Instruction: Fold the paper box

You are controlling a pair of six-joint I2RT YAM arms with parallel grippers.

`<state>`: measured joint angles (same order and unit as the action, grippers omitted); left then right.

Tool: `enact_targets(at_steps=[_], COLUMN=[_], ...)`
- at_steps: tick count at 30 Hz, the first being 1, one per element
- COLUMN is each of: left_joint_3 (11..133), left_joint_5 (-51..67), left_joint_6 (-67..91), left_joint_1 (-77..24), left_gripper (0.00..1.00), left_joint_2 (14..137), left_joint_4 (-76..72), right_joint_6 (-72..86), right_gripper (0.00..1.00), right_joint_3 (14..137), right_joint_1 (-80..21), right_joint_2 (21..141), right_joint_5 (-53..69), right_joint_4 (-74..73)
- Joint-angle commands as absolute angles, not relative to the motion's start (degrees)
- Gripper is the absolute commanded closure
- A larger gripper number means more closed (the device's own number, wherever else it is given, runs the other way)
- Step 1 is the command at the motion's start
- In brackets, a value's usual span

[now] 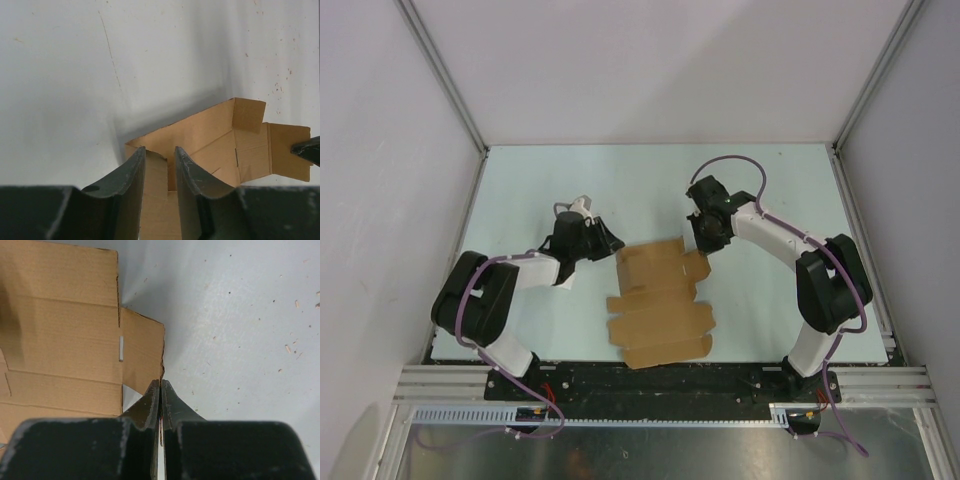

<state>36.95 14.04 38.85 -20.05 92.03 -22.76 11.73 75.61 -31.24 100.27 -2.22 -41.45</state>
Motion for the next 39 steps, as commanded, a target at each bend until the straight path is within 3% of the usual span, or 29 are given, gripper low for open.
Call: enact_targets(at_steps=[1,30,34,39], left_joint_3=[37.97,40.25,39.29,38.58], left_joint_5=[16.44,16.17,15.91,13.46], left_joint_6=[39.73,40.96,41.22,41.22], left_joint_1=[-21.53,-23.64,-23.47,-22.68], left_gripper=[0.66,0.68,0.67,0.62], left_joint_2=[93.34,99.93,96.87,84.33], left_joint_4=[-25.84,-26.63,-26.46,-20.58], right_joint_6=[11.60,11.87,11.95,12.30], right_gripper=[1.00,1.00,1.00,1.00], right_joint_3=[75.76,75.76,75.67,75.67], right_joint_1=[-31.99,-32.70,-32.70,-32.61], right_joint_2=[99.41,99.58,99.23,99.05], right_joint_5=[-1.05,-0.62,-0.97,-1.76], right_joint_4=[-40.25,-40.34,-40.52,-40.69])
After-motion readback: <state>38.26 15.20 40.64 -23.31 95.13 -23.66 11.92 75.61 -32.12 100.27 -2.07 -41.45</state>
